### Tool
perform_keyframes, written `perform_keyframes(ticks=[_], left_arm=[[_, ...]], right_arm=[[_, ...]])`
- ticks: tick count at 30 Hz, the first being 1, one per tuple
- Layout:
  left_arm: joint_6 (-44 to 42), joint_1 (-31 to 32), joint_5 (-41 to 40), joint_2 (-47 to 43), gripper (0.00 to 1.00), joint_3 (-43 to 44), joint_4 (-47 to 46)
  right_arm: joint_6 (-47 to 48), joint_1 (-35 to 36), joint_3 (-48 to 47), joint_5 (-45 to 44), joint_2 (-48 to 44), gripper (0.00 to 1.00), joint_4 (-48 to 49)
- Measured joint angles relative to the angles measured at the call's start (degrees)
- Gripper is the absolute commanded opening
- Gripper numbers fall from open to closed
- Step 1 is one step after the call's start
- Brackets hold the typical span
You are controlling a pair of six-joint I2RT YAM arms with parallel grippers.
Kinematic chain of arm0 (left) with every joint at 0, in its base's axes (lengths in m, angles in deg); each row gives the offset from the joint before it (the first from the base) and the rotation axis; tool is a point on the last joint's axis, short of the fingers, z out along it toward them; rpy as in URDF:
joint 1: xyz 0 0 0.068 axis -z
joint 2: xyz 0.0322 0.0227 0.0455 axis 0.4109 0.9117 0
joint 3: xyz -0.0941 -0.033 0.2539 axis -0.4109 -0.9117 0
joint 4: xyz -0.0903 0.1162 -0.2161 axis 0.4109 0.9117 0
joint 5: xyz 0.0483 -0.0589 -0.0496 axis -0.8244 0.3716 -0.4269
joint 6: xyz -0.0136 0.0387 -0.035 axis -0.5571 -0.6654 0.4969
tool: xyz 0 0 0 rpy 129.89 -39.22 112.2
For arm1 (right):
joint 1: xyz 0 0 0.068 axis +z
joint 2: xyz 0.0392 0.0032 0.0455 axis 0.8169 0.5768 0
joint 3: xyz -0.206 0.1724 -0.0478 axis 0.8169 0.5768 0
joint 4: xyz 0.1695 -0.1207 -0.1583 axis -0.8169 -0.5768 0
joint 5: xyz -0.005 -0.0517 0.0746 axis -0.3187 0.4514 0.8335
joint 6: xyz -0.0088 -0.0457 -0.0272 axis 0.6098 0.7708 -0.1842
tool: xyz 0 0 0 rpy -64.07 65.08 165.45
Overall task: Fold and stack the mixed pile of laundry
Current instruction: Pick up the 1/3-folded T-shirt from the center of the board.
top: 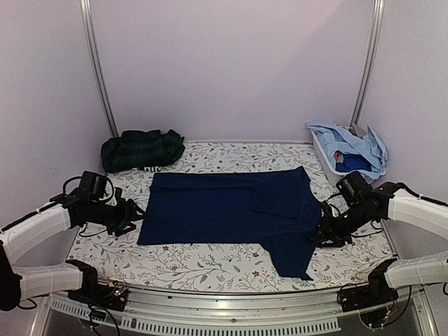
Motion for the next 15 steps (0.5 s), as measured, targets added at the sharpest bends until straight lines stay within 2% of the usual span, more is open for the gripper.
perform_keyframes(ticks=[8,15], left_arm=[[4.24,0.09,-1.2,-4.11,0.65,-1.55,4.94],[3.85,0.44,-1.51,-3.3,0.64,-1.68,5.29]], right_arm=[[-7.15,6.88,6.23,-2.71,2.43,0.37,0.55],[-9.92,8.46,7.06,-4.33,6.86,0.37,4.87]])
